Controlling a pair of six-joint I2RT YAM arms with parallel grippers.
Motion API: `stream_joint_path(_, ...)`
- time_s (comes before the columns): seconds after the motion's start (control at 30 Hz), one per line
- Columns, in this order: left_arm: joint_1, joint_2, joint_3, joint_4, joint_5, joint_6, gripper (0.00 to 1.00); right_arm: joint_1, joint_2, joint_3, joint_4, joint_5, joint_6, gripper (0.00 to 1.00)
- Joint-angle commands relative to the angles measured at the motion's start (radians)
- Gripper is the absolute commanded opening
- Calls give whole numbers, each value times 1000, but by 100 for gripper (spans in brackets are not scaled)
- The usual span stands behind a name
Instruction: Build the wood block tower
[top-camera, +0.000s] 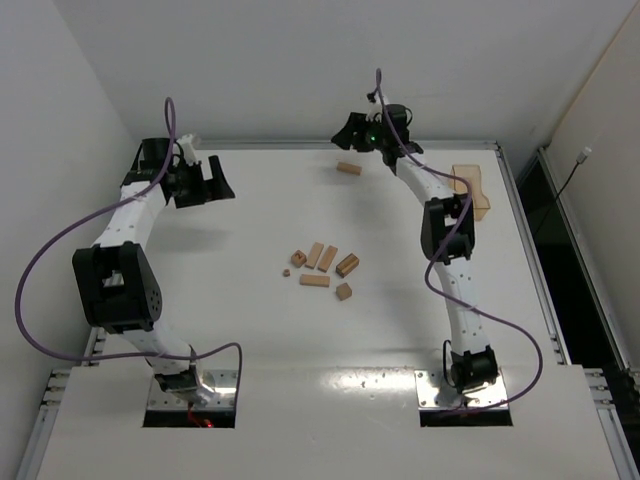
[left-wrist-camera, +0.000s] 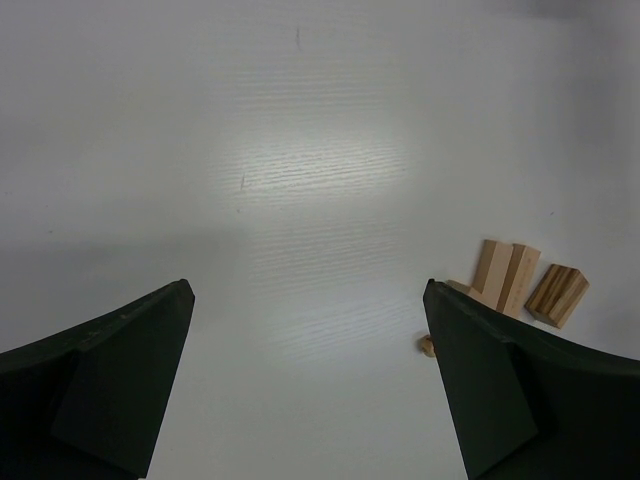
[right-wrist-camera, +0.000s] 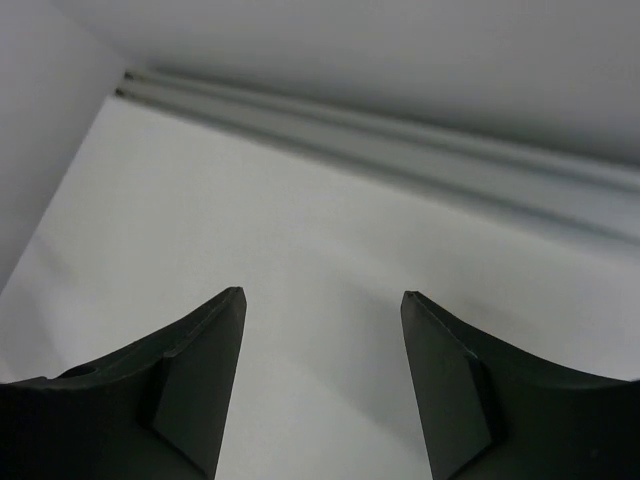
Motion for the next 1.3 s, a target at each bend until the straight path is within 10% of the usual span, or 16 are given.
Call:
stream_joint_path(0.0,20,8,26,11,45,18,100,25,8,67,136,175,34,61)
stream_joint_path(0.27,38,51,35,0,75,-2,100,66,62,115,-50,541,497,62)
stream_joint_path(0.73,47,104,46,-9,75,-11,100,97,172,167,-111,593,652,71)
stream_joint_path(1.27,47,106,67,-9,94,-31,100,88,-193,-397,-115,472,689,100)
